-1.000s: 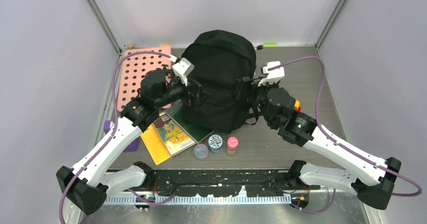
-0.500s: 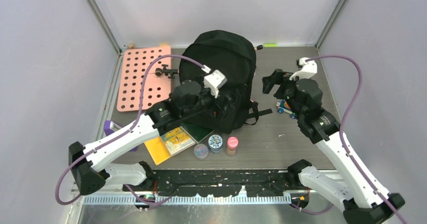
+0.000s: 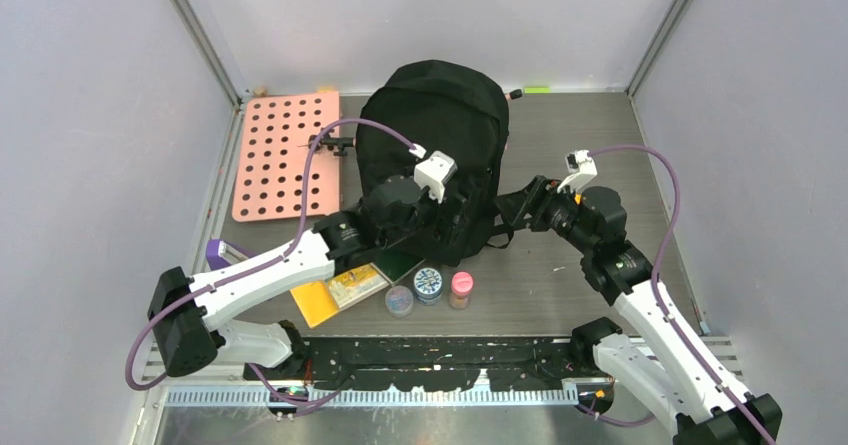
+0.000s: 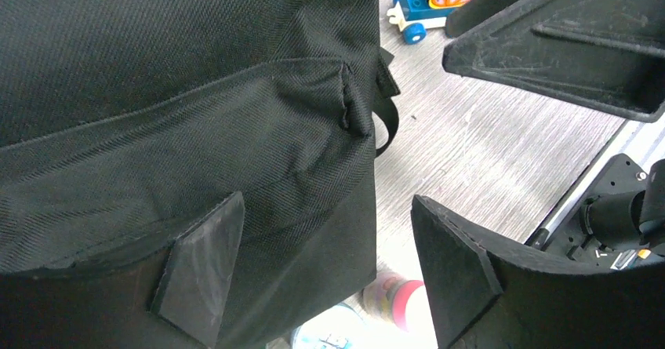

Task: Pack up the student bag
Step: Place the student bag at the center of the board.

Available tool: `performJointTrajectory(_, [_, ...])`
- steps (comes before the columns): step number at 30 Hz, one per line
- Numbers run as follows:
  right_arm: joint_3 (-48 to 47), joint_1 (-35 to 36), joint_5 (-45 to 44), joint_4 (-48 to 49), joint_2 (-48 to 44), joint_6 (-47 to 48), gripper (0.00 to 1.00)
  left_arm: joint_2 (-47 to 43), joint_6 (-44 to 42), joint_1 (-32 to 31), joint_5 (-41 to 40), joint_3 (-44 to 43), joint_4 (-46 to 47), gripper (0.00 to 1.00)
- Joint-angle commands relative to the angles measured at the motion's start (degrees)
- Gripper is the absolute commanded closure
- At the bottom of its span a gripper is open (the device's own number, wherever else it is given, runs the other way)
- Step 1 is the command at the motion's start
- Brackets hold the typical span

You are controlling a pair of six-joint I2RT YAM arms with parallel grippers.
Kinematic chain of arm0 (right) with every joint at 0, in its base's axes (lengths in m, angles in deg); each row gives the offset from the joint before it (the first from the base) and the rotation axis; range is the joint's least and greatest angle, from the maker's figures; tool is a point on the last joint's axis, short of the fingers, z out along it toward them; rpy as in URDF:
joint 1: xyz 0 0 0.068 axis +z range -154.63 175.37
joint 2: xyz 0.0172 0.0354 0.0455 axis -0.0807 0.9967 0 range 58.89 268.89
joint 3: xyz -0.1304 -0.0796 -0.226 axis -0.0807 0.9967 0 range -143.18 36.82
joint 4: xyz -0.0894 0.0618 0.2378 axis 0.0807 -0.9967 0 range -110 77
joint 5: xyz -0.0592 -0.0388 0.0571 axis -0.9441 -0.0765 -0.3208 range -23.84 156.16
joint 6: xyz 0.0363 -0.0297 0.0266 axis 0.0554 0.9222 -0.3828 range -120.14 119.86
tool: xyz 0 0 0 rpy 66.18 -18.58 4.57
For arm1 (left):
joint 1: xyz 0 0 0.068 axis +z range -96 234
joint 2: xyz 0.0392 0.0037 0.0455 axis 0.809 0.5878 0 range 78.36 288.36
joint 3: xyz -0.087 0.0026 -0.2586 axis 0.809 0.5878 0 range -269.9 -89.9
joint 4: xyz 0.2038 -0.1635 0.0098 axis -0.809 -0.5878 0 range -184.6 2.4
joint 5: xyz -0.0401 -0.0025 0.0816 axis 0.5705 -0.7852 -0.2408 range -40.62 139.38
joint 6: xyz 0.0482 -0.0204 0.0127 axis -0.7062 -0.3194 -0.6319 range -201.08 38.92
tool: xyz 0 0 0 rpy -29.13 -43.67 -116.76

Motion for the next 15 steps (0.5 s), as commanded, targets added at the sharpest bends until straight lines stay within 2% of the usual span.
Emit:
performJointTrajectory(1, [0.77, -0.30, 3.49, 13.70, 2.26, -3.30, 0.28, -0.40, 3.70, -0.93, -3.34, 1.49, 8.11, 0.22])
performJointTrajectory(8, [2.60, -0.30, 5.67, 22.12, 5.72, -5.59, 0.36, 1.51, 2.06, -2.73, -6.49, 0.26, 10.03, 0.27])
performJointTrajectory(15, [3.27, -0.30, 3.85, 24.45, 7.28, -5.04, 0.44, 3.65, -0.29, -4.39, -9.01, -1.95, 10.28, 0.28])
